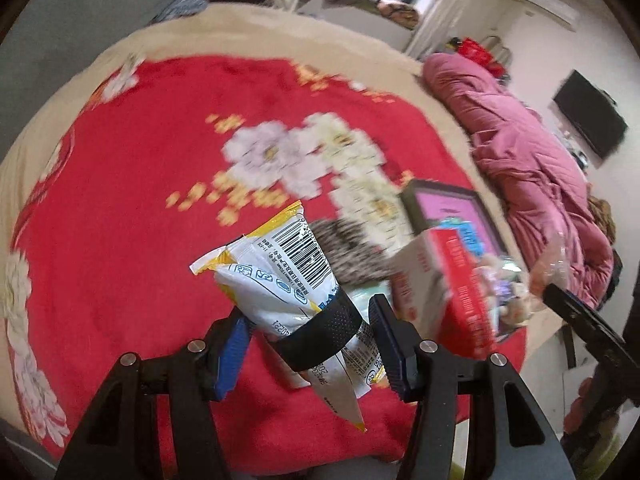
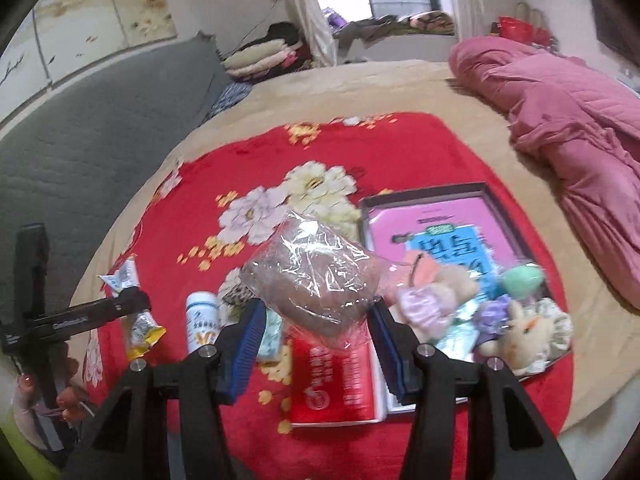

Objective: Organize soft objects
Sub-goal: 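Lift and carry the tube and plastic bag over the pink box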

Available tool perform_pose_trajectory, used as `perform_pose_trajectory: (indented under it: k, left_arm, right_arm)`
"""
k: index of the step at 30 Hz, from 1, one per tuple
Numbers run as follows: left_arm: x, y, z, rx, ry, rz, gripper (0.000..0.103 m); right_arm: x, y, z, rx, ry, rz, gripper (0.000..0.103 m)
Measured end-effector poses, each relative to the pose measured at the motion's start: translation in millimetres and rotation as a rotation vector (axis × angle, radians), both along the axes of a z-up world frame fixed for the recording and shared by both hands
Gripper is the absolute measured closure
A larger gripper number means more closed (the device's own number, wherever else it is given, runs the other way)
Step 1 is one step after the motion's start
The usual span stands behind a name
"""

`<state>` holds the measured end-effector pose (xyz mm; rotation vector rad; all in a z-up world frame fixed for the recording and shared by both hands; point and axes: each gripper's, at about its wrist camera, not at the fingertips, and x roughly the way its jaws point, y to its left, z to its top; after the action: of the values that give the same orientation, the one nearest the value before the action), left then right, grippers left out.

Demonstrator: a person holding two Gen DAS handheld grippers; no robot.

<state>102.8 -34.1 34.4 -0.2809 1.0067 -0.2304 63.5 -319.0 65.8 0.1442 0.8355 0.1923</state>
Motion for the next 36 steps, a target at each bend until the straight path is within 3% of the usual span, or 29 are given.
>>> perform_pose_trajectory:
  k: [9,17,26,36]
  left_arm:
    - [7.1,-75.0,50.3,0.004,-0.094,-0.133,0.044]
    - [13.5,-159.7,61.4,0.017,-0.114,-0.296,0.044]
    - [23.1,-248.5,39.8,0.039,-0.063,-0.459,0.044]
    - [25.2,-307.8,-14.6,0.106,0.038,-0.565,0.044]
  right_arm:
    - [-13.5,-52.6,27.0,0.002,-0.064,-0.094,0.05]
    - [-20.3,-111.3,34.0,-0.002,-0.073,-0.213,0.05]
    - [-18.7,-150.4,26.4,-0.006,-0.043,-0.284,0.05]
    - [-1.2,-163.7,6.0,-0.022,0.015,-0.292,0.05]
